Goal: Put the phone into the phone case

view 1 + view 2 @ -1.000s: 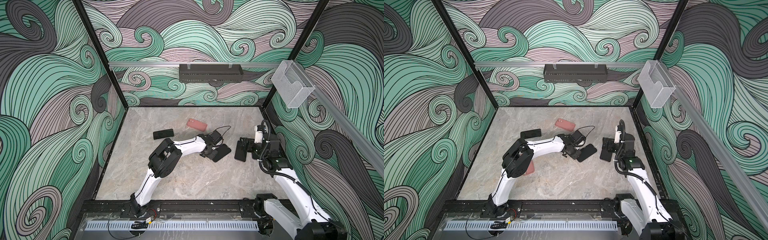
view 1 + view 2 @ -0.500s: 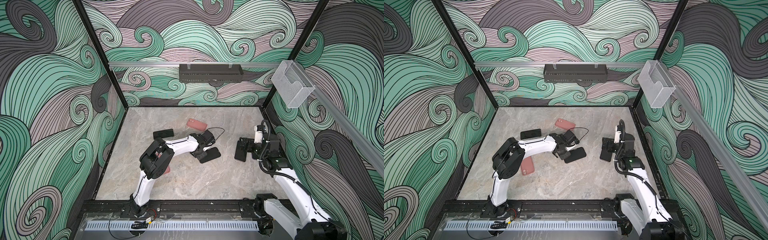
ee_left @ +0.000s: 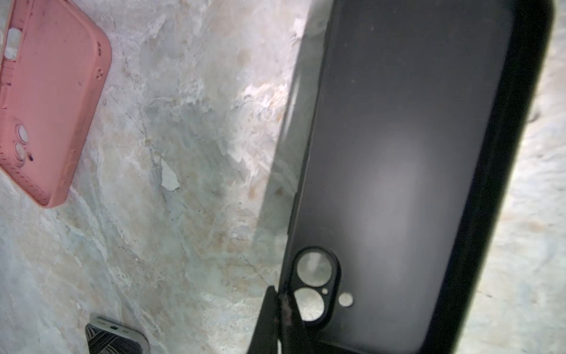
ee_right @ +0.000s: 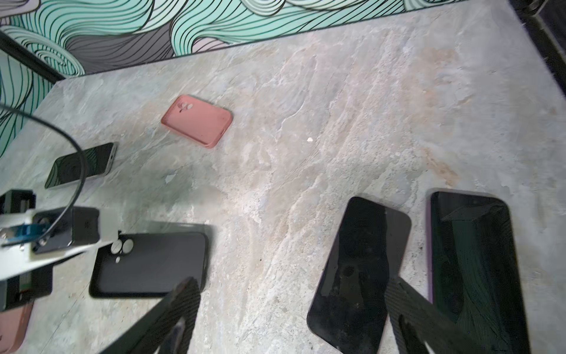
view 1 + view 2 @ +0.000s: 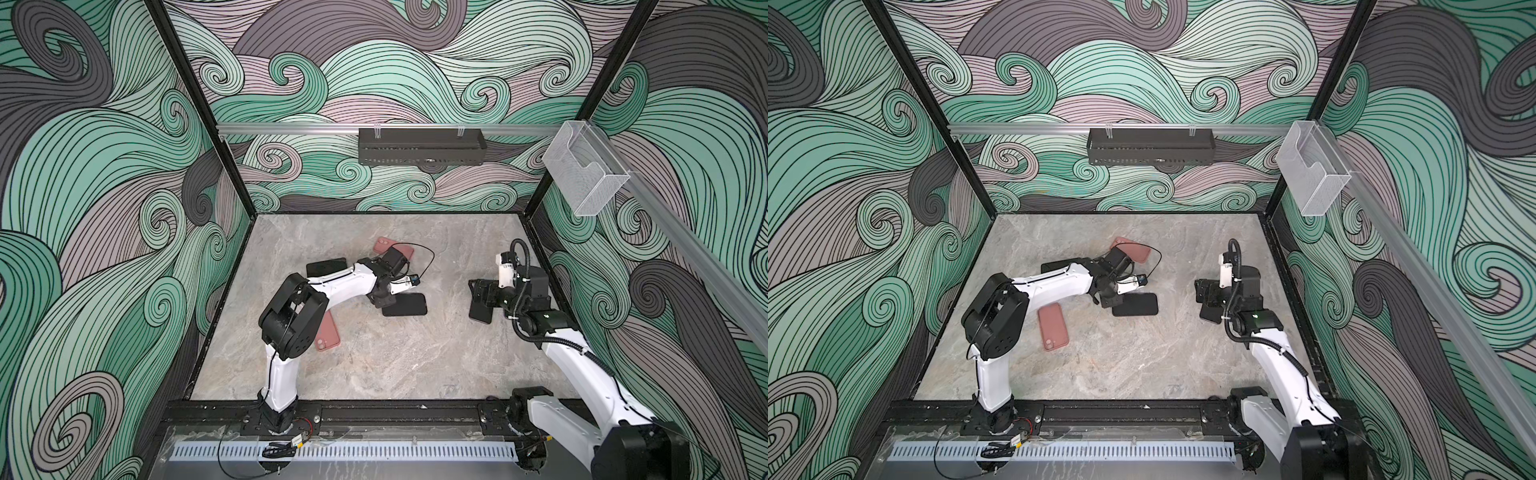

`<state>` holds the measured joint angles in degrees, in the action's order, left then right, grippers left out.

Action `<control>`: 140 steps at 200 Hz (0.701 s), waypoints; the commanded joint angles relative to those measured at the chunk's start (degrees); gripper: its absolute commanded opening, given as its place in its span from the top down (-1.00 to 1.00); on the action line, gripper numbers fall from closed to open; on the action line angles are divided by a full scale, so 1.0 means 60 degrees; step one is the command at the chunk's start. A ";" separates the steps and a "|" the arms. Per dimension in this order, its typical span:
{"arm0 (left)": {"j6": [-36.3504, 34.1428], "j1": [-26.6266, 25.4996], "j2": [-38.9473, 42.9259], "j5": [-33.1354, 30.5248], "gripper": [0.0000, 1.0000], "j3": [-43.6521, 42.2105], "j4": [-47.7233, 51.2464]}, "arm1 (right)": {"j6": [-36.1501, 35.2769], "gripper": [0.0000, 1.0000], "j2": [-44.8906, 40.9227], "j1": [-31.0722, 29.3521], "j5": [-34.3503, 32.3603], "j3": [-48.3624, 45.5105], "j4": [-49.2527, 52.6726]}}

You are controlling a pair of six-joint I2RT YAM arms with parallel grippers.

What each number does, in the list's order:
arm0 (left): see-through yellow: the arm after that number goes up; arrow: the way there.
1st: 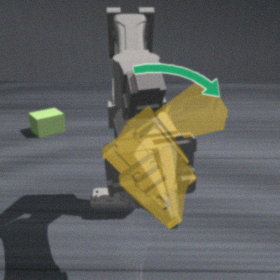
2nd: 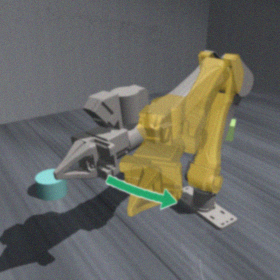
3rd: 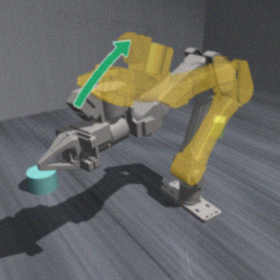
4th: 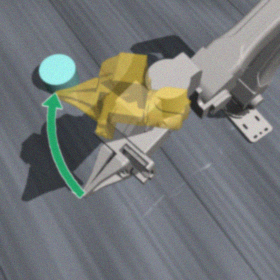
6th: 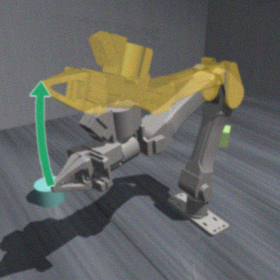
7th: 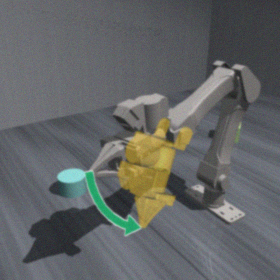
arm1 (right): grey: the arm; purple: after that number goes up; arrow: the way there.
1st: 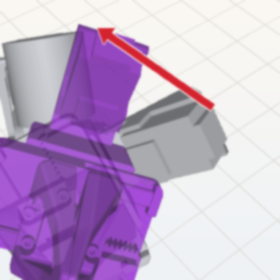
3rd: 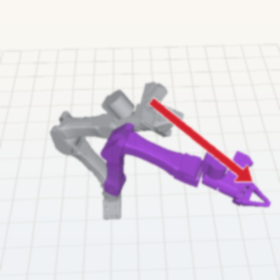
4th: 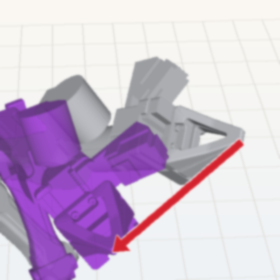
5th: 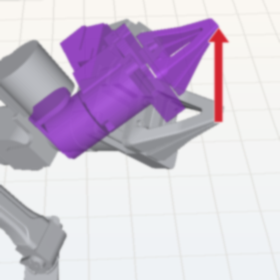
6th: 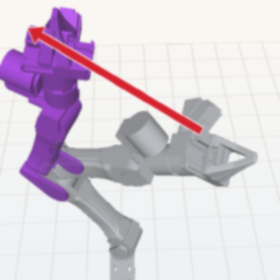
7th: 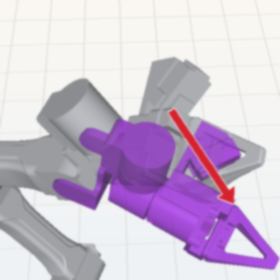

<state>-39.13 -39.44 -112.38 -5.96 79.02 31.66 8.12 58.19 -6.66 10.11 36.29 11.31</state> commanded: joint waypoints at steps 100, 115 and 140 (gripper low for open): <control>0.0364 0.0526 -0.0551 -0.0148 -0.05 0.0232 -0.1454 | -0.0460 -0.87 0.1282 -0.1172 0.0855 0.0799 0.0520; 0.1156 0.0681 -0.0209 0.0115 -0.07 0.0076 -0.1772 | -0.0472 -0.86 0.1359 -0.1237 0.0844 0.0864 0.0617; 0.2612 0.0852 0.0439 0.0030 -0.12 -0.0323 -0.2278 | -0.0418 -0.82 0.1552 -0.1315 0.0676 0.1047 0.0919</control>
<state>-33.47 -35.64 -114.98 -6.20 78.56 22.63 6.17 66.72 -13.98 14.20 40.51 14.70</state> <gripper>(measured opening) 0.547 0.919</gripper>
